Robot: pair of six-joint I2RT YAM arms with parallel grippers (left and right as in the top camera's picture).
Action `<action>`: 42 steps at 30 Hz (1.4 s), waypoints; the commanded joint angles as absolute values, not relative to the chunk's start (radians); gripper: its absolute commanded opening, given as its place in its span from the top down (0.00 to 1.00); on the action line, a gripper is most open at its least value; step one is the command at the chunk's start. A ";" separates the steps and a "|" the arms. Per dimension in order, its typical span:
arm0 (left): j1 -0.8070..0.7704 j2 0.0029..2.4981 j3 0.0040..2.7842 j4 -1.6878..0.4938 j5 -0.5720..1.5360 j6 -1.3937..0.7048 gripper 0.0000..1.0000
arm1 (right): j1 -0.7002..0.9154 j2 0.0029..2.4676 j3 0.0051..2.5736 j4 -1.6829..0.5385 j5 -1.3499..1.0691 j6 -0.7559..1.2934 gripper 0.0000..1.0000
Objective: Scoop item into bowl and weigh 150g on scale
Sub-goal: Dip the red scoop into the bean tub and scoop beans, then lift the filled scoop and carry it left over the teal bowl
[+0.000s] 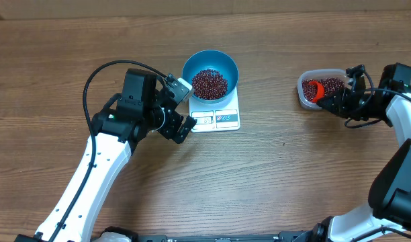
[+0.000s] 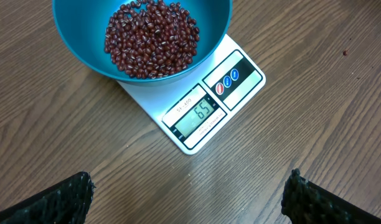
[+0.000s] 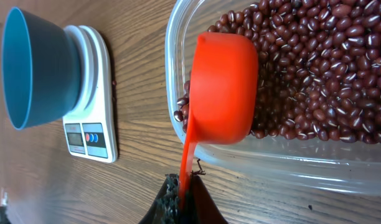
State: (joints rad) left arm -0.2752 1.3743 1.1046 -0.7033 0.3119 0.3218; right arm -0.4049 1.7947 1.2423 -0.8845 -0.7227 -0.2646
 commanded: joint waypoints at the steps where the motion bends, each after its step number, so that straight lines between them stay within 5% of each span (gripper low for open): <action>1: -0.282 1.359 1.103 -0.702 0.329 0.341 0.00 | -0.424 1.798 1.231 -0.891 -0.792 -0.254 0.96; 42: -0.282 1.359 1.103 -0.702 0.330 0.341 0.00 | -0.556 1.798 1.232 -0.895 -1.283 -0.251 0.96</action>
State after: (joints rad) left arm -0.2752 1.3743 1.1046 -0.7033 0.3119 0.3218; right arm -0.5503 1.7947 1.2411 -0.9024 -1.1763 -0.2470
